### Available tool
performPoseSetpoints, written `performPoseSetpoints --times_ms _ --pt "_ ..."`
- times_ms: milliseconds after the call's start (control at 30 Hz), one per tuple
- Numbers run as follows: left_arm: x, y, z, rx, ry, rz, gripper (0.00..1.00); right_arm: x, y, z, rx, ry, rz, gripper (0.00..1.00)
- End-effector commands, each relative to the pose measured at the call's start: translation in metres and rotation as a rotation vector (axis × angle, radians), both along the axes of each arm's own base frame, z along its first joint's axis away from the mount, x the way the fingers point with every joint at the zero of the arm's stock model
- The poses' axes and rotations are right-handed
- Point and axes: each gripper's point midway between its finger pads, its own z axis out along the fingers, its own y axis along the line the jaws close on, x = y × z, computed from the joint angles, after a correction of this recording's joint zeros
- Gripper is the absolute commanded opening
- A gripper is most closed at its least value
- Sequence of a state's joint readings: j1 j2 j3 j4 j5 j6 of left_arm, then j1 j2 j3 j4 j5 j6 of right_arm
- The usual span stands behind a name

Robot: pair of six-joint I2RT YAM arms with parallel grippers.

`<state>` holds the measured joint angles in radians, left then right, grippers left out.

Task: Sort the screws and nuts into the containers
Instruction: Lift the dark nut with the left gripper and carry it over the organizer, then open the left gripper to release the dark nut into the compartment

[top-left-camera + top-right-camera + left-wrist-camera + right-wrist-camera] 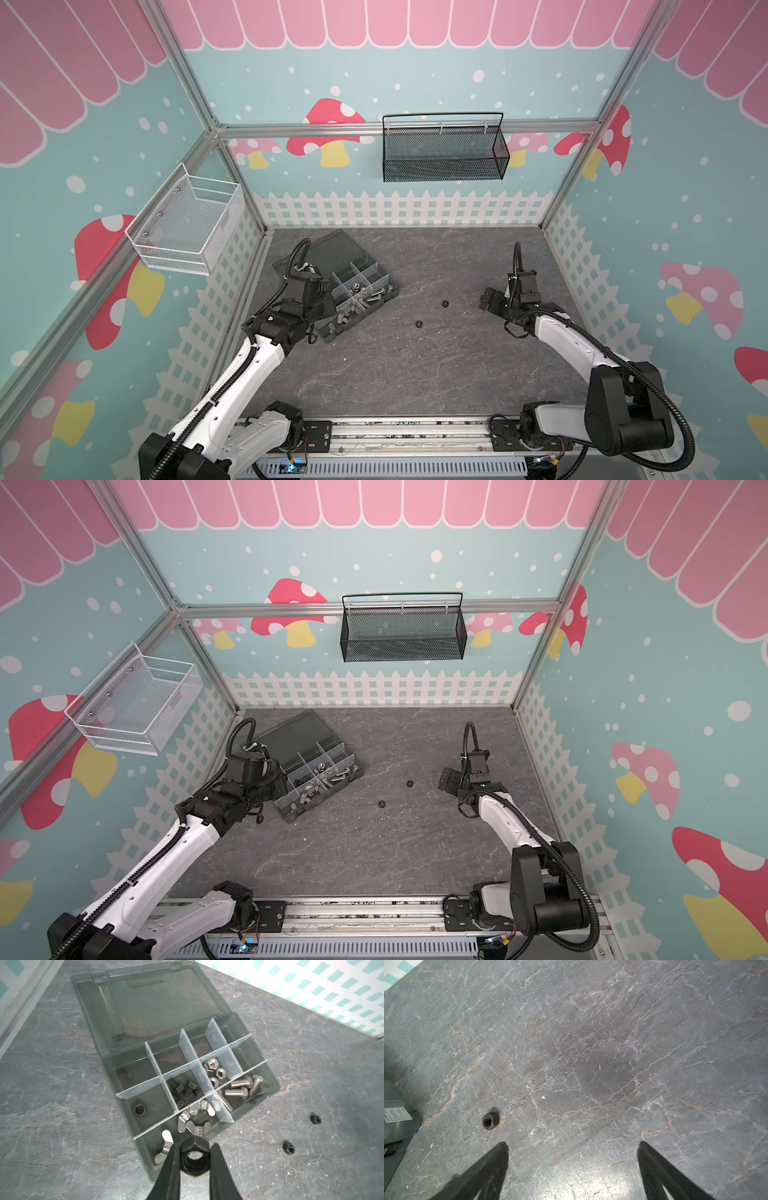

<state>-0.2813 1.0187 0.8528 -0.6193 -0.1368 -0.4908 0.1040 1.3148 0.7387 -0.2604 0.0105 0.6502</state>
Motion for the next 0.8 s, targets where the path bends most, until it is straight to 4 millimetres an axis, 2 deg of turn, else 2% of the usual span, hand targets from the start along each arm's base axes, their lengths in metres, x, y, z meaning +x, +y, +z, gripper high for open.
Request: performPoseSetpoints --times_ms 0,300,433,767 --pt "-0.007 0.006 -0.014 -0.027 0.051 0.028 0.14 0.000 -0.001 0.003 0.004 -0.020 0.000 0.98" --pt "-0.006 0.001 -0.052 -0.048 0.148 0.030 0.14 0.000 0.000 0.001 0.010 -0.018 0.003 0.98" --pt "-0.007 0.003 -0.060 -0.047 0.161 0.039 0.14 -0.001 0.001 0.001 0.011 -0.017 0.003 0.98" --pt "0.009 0.032 -0.068 -0.065 0.141 0.133 0.14 0.000 0.003 -0.004 0.022 -0.011 0.009 0.98"
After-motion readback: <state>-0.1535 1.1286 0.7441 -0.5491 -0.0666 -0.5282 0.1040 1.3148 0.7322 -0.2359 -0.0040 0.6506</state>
